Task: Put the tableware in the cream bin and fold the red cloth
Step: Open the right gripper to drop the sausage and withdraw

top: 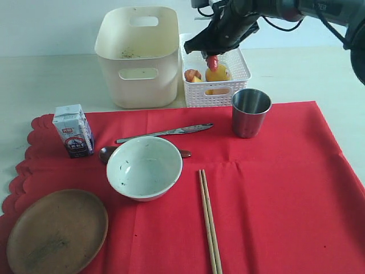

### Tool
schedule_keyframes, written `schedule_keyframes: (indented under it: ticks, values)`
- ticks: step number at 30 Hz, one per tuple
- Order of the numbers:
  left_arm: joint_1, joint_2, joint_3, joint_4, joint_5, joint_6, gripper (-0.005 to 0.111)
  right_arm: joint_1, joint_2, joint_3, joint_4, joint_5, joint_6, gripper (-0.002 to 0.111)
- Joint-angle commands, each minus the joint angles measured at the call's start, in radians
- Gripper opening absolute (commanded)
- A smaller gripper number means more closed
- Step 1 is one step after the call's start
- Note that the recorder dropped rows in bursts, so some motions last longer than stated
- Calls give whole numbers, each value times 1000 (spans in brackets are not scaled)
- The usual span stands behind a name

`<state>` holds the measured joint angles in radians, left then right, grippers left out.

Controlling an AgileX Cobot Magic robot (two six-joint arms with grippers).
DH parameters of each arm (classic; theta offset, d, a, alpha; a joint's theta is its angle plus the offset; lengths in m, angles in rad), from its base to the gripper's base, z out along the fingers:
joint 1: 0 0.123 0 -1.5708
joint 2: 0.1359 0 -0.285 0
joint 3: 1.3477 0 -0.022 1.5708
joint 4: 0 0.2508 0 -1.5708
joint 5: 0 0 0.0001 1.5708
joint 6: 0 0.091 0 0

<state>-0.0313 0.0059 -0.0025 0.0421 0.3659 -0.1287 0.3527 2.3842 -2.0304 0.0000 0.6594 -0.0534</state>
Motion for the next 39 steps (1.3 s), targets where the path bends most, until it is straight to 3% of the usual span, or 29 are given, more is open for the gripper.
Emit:
schedule_keyframes:
  ticks: [1,6,11,19,31,39]
  values:
    - [2,-6,2,0,-11,-2,0,-4,17,-13,22,-42,-8,19]
    - [2,-6,2,0,-11,-2,0,-4,20,-13,27,-42,-11,51]
    - [2,-6,2,0,-11,-2,0,-4,3,-13,27,-30,-11,69]
    - [2,-6,2,0,-11,-2,0,-4,-107,-13,24,58,-11,70]
    - [2,-6,2,0,-11,-2,0,-4,-293,-13,24,385,-7,70]
    - [2,-6,2,0,-11,-2,0,-4,-346,-13,63,485,2,70]
